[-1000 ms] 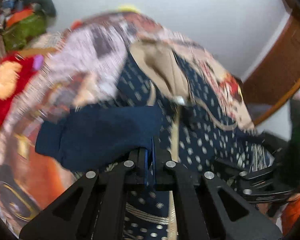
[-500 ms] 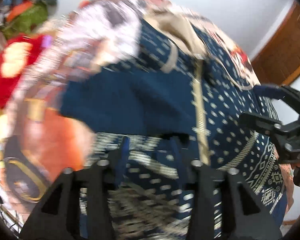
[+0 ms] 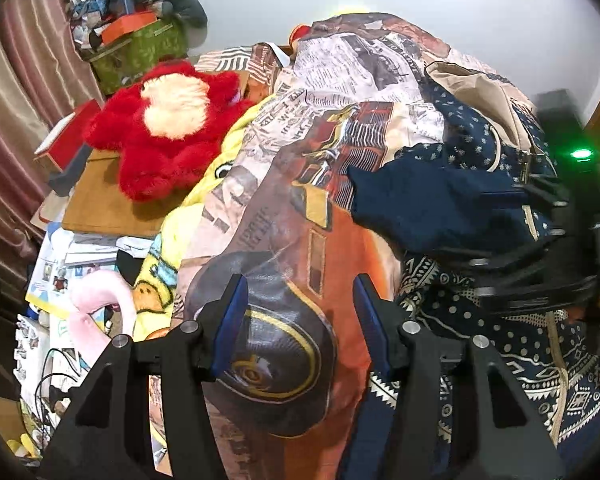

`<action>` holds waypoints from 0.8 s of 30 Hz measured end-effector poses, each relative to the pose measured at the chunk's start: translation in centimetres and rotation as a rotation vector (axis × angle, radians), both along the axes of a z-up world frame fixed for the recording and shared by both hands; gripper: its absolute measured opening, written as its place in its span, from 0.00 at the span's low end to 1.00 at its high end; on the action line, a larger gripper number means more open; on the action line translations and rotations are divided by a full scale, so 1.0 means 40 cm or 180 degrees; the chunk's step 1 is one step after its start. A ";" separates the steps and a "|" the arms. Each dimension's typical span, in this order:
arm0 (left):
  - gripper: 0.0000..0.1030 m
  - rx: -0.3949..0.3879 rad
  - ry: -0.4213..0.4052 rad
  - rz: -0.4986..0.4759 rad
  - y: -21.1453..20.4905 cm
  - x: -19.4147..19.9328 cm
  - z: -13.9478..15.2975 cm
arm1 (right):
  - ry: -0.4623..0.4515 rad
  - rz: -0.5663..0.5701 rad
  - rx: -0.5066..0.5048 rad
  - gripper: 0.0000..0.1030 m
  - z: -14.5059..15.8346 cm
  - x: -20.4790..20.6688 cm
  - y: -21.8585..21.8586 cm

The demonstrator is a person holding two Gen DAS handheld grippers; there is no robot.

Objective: Fold large clothes

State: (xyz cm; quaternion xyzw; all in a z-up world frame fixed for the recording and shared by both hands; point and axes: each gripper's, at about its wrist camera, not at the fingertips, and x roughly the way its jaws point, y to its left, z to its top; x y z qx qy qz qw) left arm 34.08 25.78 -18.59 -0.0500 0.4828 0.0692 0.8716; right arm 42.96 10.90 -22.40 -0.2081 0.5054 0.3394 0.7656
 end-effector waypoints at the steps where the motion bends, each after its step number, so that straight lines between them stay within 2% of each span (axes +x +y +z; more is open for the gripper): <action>1: 0.52 -0.0019 0.0003 -0.0018 0.002 0.003 -0.006 | -0.0017 0.0047 -0.0036 0.86 -0.018 0.004 0.026; 4: 0.52 -0.0091 -0.0029 -0.0076 0.006 0.006 -0.017 | -0.0112 0.0144 -0.0206 0.78 -0.068 0.015 0.098; 6: 0.52 -0.0165 -0.0048 -0.0104 0.010 0.014 -0.027 | -0.0132 0.0122 -0.0249 0.72 -0.088 0.029 0.119; 8: 0.52 -0.0210 -0.0040 -0.0116 0.015 0.017 -0.036 | -0.0107 0.0054 -0.0238 0.69 -0.106 0.050 0.131; 11: 0.52 -0.0228 -0.0036 -0.0140 0.008 0.024 -0.050 | -0.0043 0.0011 -0.0180 0.52 -0.122 0.072 0.128; 13: 0.52 -0.0206 -0.0034 -0.0162 0.001 0.027 -0.058 | 0.0059 -0.0018 -0.0104 0.47 -0.134 0.083 0.124; 15: 0.52 -0.0182 -0.0027 -0.0176 -0.007 0.029 -0.067 | 0.0130 -0.0069 -0.0015 0.30 -0.141 0.088 0.123; 17: 0.52 -0.0163 0.0000 -0.0198 -0.015 0.028 -0.074 | 0.0224 -0.0134 0.0067 0.19 -0.144 0.091 0.122; 19: 0.52 -0.0143 0.0016 -0.0200 -0.017 0.026 -0.076 | 0.0224 -0.0182 0.0114 0.14 -0.137 0.090 0.121; 24: 0.52 -0.0136 0.0068 -0.0217 -0.028 0.019 -0.076 | 0.0091 -0.0291 0.0319 0.11 -0.069 0.075 0.088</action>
